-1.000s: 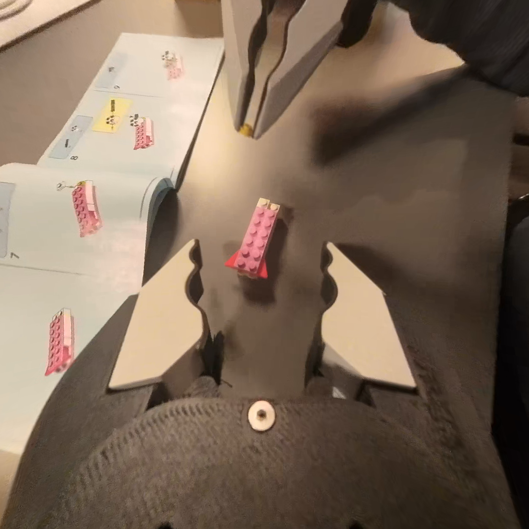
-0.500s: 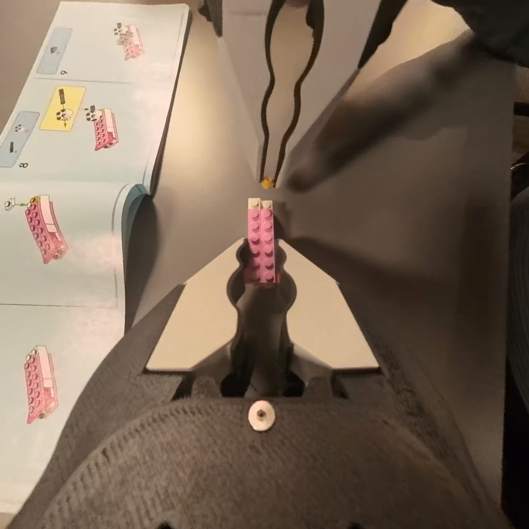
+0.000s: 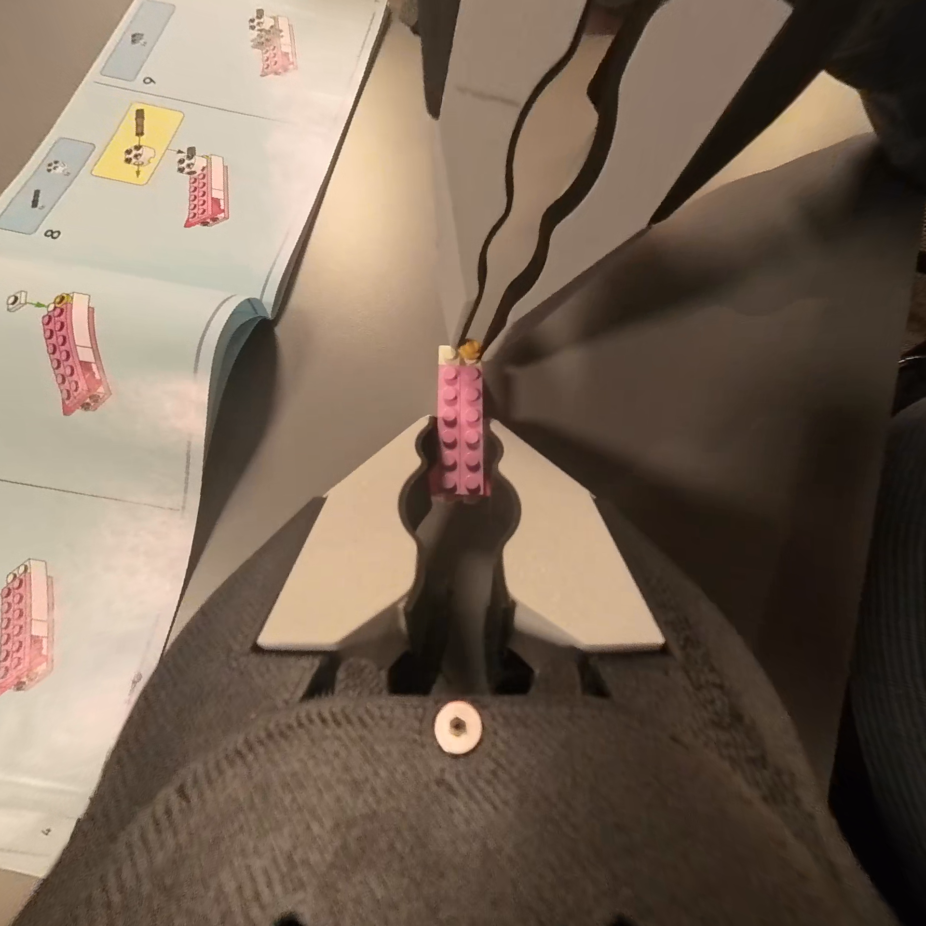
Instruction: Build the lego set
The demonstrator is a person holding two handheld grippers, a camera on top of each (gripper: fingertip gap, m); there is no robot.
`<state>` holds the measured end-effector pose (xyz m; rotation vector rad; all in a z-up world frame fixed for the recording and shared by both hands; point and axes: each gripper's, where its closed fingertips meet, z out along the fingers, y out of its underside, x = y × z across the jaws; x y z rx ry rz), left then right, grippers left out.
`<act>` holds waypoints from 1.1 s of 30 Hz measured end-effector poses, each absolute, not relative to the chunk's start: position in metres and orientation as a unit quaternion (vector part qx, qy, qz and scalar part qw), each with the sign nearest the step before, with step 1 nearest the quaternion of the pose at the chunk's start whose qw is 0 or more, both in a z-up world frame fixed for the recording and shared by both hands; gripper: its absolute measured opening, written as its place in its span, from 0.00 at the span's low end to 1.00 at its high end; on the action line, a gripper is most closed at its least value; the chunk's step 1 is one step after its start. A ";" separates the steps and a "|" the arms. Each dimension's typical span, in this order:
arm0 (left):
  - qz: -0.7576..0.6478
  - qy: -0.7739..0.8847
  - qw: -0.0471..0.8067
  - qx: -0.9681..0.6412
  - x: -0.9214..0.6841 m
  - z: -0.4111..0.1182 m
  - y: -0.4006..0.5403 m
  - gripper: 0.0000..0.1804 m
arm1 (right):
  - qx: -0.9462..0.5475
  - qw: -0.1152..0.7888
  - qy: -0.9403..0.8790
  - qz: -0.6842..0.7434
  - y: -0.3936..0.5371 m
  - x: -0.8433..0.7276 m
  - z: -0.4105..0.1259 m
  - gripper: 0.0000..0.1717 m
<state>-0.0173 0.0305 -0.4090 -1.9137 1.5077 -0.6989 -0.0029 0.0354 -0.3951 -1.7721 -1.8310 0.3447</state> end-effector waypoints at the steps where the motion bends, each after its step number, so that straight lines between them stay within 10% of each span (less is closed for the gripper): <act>1: -0.263 0.566 0.299 -0.722 -0.017 -0.409 0.031 0.09 | -0.660 0.283 -0.685 0.124 0.036 -0.003 -0.395 0.03; 33: -0.283 0.555 0.293 -0.725 -0.017 -0.408 0.030 0.09 | -0.639 0.321 -0.691 0.105 0.040 -0.005 -0.392 0.08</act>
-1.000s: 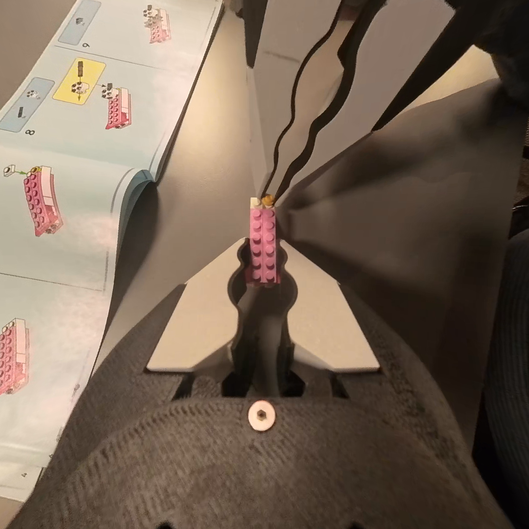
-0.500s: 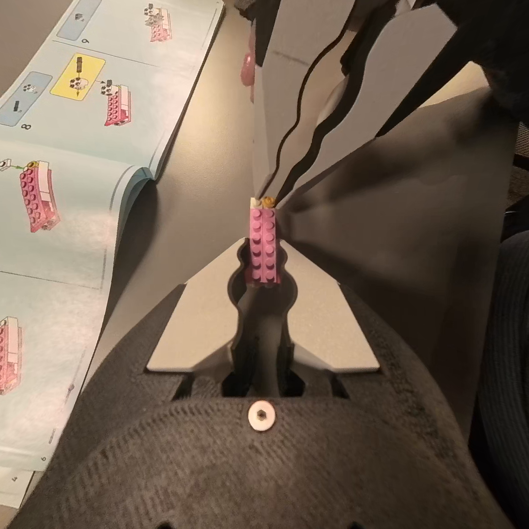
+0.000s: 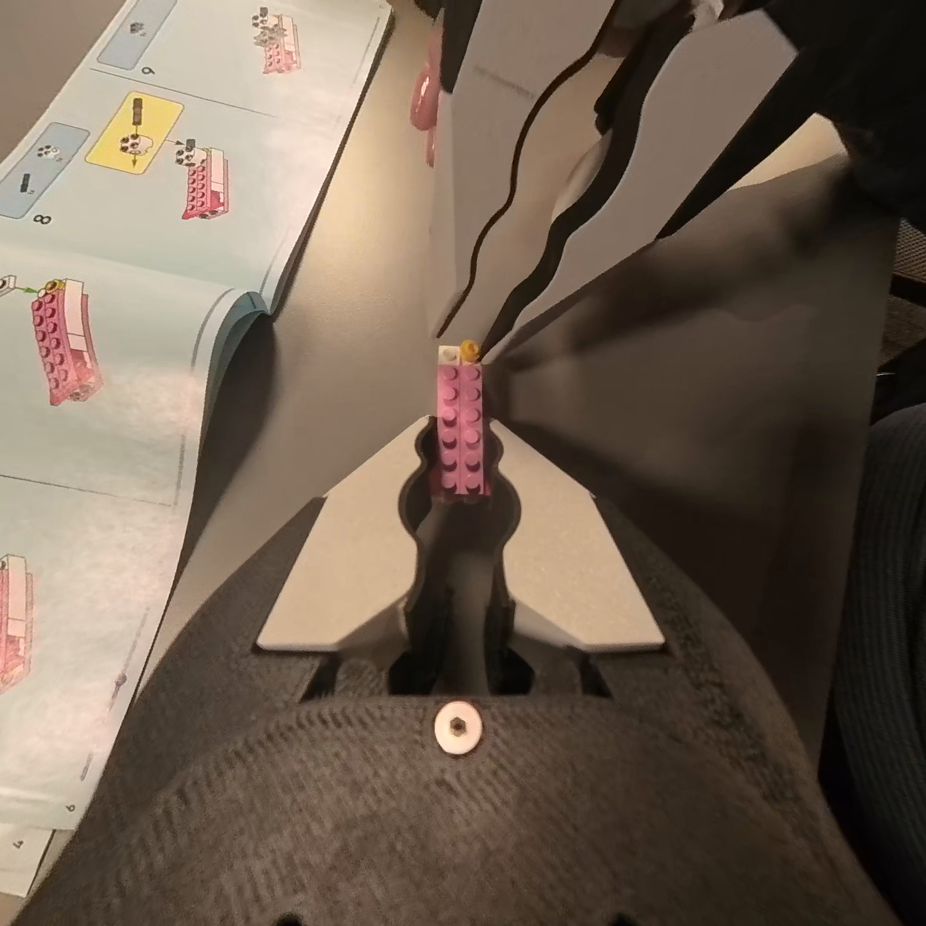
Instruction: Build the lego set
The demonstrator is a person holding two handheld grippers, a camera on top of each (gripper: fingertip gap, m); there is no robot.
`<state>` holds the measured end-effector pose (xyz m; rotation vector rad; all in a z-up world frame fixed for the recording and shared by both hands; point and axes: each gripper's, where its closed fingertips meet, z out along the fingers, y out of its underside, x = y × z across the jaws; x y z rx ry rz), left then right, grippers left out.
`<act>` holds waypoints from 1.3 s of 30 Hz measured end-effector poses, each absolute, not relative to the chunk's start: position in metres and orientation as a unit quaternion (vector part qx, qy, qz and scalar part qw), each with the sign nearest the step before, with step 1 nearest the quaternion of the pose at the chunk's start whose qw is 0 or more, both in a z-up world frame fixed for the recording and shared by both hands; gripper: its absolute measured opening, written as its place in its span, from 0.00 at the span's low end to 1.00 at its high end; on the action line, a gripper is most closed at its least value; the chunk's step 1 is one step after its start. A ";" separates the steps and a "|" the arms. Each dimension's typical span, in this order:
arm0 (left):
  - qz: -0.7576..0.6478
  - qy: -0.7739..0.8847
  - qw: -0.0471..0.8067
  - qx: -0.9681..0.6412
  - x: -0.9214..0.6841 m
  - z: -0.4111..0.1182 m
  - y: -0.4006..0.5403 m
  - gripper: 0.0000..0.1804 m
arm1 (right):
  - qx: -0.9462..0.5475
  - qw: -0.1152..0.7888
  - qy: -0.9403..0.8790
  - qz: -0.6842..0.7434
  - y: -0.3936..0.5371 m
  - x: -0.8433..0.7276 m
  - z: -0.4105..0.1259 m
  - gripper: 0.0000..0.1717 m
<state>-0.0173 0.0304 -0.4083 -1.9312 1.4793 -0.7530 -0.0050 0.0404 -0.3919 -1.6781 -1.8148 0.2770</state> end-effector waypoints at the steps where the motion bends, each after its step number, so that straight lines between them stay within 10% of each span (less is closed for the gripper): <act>1: -0.283 0.555 0.293 -0.725 -0.017 -0.408 0.030 0.09 | -0.639 0.322 -0.690 0.106 0.040 -0.005 -0.392 0.08; 39: -0.266 0.552 0.321 -0.722 -0.022 -0.409 0.038 0.09 | -0.712 0.313 -0.585 0.228 0.047 0.030 -0.408 0.03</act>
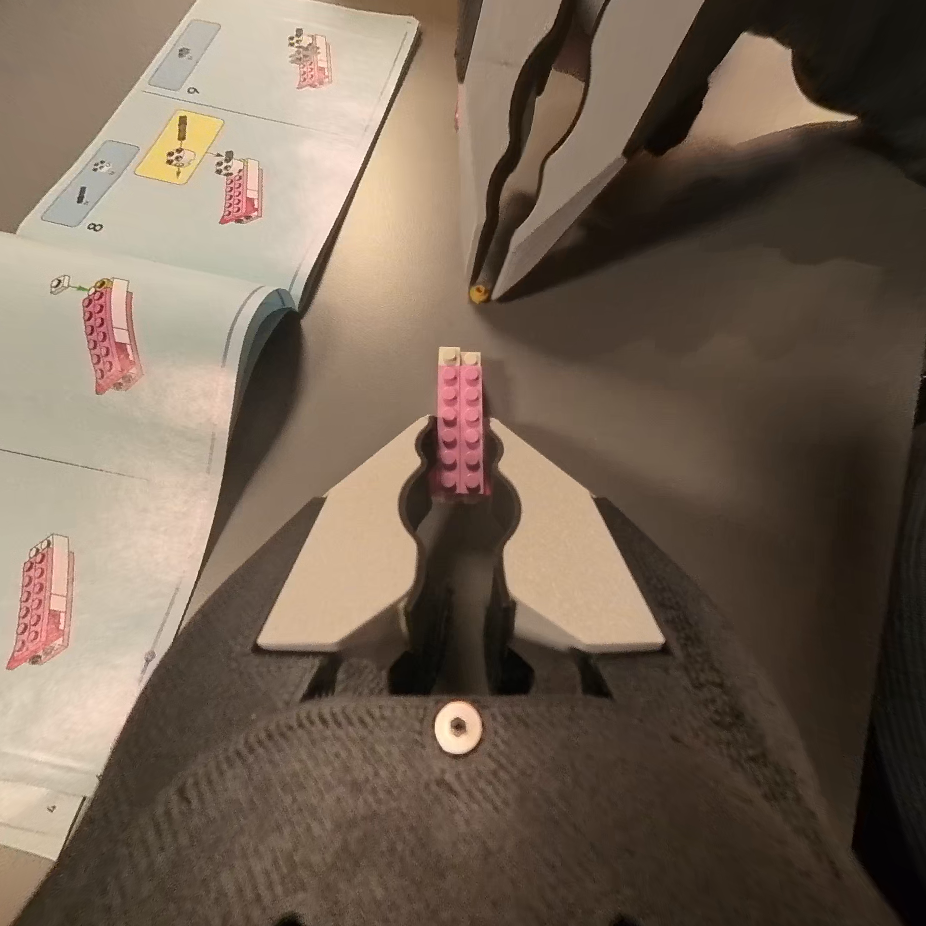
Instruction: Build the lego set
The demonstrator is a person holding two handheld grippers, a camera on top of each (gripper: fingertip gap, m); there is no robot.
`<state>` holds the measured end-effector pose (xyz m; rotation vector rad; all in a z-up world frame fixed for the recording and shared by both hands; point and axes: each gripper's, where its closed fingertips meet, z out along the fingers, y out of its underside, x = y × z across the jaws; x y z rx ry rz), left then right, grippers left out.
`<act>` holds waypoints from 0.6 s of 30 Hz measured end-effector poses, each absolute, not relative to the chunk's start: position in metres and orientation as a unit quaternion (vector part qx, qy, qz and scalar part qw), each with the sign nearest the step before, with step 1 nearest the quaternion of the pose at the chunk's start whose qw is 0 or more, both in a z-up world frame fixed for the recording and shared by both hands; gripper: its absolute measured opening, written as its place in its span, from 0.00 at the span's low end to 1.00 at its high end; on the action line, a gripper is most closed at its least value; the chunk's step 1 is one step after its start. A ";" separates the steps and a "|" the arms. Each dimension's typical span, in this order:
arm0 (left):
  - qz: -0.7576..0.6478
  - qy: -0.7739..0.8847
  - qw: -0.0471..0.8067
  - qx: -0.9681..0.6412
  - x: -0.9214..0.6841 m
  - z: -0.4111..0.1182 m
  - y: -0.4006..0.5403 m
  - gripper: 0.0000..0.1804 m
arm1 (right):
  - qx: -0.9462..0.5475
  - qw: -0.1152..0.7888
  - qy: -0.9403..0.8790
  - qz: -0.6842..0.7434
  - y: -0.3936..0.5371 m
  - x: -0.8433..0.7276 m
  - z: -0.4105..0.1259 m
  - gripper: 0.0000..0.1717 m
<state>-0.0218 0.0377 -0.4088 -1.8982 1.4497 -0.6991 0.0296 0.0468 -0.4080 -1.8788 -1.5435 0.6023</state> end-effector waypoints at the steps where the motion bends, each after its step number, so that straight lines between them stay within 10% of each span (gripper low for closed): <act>1: -0.266 0.552 0.321 -0.722 -0.022 -0.409 0.038 0.09 | -0.711 0.315 -0.584 0.233 0.047 0.028 -0.407 0.03; 18: -0.266 0.552 0.321 -0.722 -0.023 -0.409 0.038 0.09 | -0.698 0.362 -0.579 0.218 0.057 0.016 -0.396 0.03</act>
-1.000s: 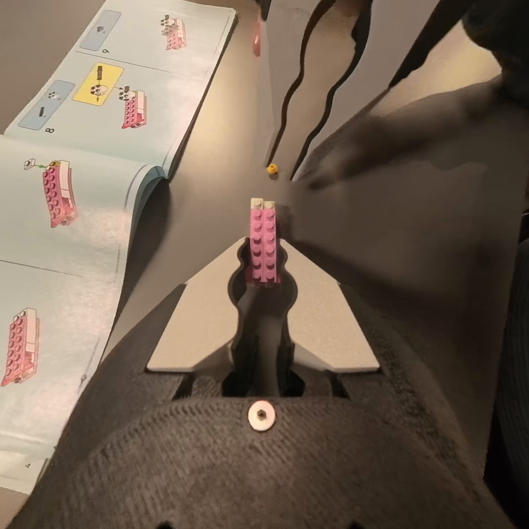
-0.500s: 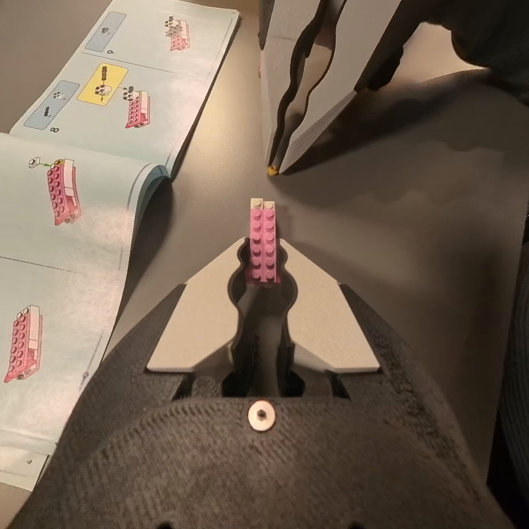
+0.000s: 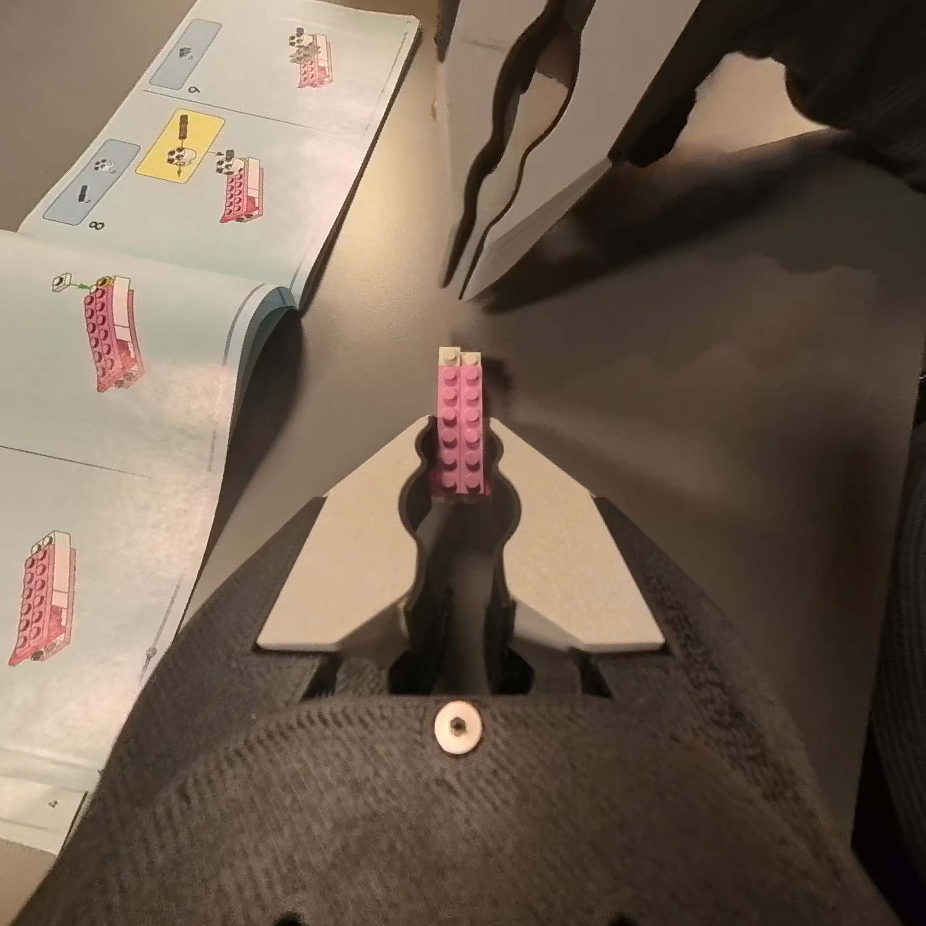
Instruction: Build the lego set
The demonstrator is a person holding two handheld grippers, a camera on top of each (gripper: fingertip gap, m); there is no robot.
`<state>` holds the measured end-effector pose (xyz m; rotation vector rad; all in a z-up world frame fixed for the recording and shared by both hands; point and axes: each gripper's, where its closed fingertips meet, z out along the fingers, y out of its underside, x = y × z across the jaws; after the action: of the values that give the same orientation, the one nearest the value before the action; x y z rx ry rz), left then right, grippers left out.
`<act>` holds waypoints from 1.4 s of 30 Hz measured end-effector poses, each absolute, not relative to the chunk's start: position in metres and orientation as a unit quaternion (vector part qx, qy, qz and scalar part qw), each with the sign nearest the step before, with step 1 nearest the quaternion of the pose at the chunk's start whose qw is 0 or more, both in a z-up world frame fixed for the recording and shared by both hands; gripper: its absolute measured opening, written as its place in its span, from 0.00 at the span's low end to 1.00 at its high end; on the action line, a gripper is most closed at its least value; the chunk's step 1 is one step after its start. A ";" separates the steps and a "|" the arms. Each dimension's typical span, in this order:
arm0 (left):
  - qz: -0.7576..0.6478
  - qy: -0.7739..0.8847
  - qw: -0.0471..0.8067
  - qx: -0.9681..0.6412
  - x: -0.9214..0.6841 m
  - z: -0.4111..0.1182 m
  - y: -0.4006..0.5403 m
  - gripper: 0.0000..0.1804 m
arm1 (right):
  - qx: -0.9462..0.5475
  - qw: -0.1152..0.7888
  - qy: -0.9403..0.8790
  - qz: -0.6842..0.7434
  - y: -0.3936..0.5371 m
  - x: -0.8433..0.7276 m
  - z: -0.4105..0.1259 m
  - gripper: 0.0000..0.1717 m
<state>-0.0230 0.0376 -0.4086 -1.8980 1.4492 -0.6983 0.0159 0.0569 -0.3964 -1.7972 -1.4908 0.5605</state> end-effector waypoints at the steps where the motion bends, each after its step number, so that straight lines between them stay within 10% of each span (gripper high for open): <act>1: -0.266 0.551 0.321 -0.723 -0.024 -0.409 0.038 0.09 | -0.704 0.369 -0.567 0.215 0.062 0.016 -0.396 0.04; 37: -0.116 0.422 0.444 -0.782 -0.070 -0.365 0.191 0.09 | -0.702 0.508 -0.489 -0.103 0.178 -0.012 -0.388 0.23; 42: -0.119 0.379 0.511 -0.762 -0.085 -0.343 0.194 0.09 | -0.672 0.530 -0.469 -0.219 0.207 -0.004 -0.369 0.01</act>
<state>-0.0845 0.1937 -0.3426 -1.8351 0.9128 -0.2862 -0.0040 0.2068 -0.3694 -1.6033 -1.1198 -0.5225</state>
